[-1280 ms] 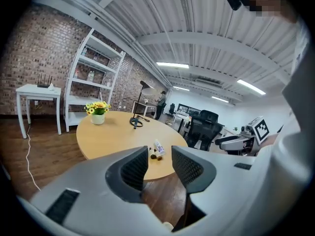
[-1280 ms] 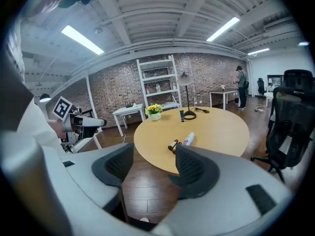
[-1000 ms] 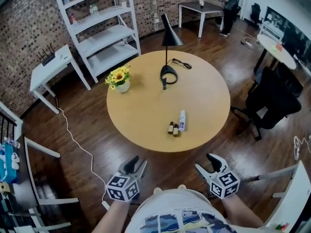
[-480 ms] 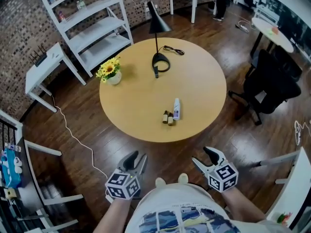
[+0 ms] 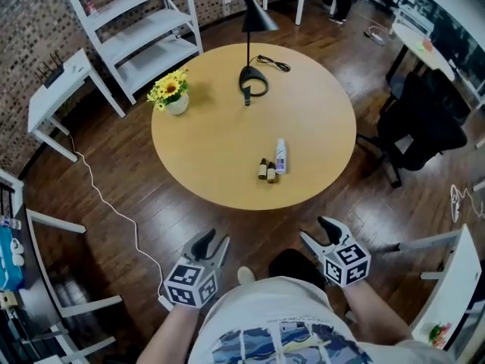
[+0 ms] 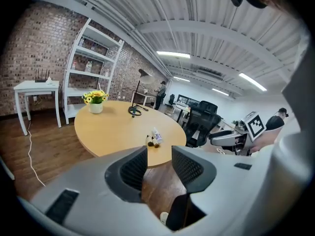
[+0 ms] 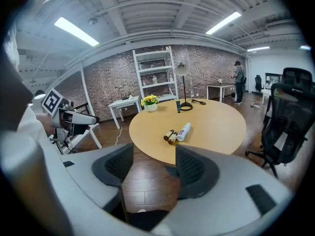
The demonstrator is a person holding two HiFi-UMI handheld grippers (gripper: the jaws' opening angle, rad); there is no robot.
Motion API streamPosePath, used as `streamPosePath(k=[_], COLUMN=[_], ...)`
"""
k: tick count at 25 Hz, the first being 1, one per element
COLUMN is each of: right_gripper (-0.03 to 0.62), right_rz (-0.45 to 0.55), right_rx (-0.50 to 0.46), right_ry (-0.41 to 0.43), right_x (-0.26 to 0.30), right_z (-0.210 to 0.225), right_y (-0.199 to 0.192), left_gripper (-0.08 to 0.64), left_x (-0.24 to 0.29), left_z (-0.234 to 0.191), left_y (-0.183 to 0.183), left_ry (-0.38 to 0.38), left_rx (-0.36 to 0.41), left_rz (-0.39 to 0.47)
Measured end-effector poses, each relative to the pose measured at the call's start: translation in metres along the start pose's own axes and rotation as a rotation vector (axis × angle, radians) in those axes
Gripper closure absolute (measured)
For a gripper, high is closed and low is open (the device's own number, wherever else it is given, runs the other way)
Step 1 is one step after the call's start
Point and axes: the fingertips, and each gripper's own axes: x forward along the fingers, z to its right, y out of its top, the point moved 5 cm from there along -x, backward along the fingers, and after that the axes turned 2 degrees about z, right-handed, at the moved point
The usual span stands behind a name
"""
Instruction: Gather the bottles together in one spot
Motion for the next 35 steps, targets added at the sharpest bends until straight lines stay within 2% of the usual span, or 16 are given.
streamPosePath(k=[6,10,15,18,22,28,33,35], right_gripper=[0.299,0.299,0.299,0.299,0.299,0.299,0.280,0.309], right_rz=[-0.051,-0.080,-0.137,-0.186,-0.241,-0.326,-0.411,-0.430], right_rx=[0.024,0.012,-0.033,-0.003,0.090,0.114,0.162,0.139], right_ry=[-0.011,0.000,0.022,0.047,0.070,0.080,0.090,0.102], right_x=[0.040,0.079,0.141,0.181,0.230,0.305,0.344,0.349], right_z=[0.011,0.028,0.062,0.086,0.124,0.170,0.182,0.182], right_y=[0.006,0.024,0.040,0.041,0.046,0.037,0.026,0.027], left_gripper=[0.420,0.420,0.420,0.420,0.420,0.420,0.420,0.420], left_x=[0.007,0.033,0.077,0.103,0.138,0.194,0.234,0.252], left_z=[-0.024,-0.037,-0.045,-0.050,-0.052,-0.063,-0.070,-0.076], left_y=[-0.001,0.006,0.033,0.054,0.085,0.119,0.134,0.138], left_ry=[0.004,0.005,0.018,0.042,0.080,0.133,0.089,0.067], left_rx=[-0.005,-0.035,-0.035,-0.032,-0.021,0.028,0.047,0.060], left_rz=[-0.025,-0.049,-0.050,-0.047,-0.060,-0.083,-0.143,-0.171])
